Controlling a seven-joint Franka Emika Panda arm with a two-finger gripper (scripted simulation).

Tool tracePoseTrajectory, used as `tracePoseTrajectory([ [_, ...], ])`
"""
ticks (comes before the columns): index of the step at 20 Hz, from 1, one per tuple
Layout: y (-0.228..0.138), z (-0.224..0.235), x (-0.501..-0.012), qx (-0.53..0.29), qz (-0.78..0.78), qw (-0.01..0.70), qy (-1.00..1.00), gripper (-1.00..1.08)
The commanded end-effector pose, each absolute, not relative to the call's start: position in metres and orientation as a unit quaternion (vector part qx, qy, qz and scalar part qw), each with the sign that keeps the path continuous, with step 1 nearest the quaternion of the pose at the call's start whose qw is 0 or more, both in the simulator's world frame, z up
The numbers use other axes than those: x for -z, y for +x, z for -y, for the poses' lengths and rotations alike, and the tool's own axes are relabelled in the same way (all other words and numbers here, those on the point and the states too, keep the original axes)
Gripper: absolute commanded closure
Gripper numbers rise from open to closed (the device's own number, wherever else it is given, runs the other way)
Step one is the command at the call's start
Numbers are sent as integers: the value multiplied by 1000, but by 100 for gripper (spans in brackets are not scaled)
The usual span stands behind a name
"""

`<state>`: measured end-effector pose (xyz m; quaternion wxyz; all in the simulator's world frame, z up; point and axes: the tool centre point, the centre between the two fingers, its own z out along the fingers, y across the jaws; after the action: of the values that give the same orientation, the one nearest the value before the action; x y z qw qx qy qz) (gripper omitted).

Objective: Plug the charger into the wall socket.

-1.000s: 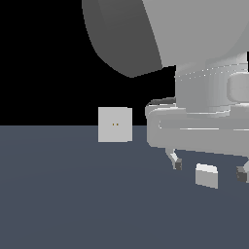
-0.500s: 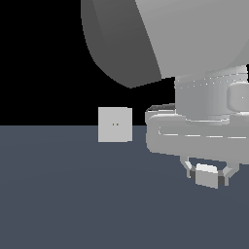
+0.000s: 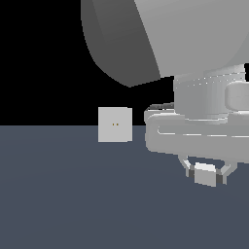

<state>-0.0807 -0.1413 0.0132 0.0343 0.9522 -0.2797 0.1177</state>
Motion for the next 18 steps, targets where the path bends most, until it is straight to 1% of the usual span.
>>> tracePoseTrajectory([
  [1,-76,137,-16,-119,269,33,955,108],
  [8,-50,107,-37,-122,190,25,974,108],
  [14,-24,59,-64,-124,81,12,989,108],
  [18,-13,28,-81,-125,14,4,992,108],
])
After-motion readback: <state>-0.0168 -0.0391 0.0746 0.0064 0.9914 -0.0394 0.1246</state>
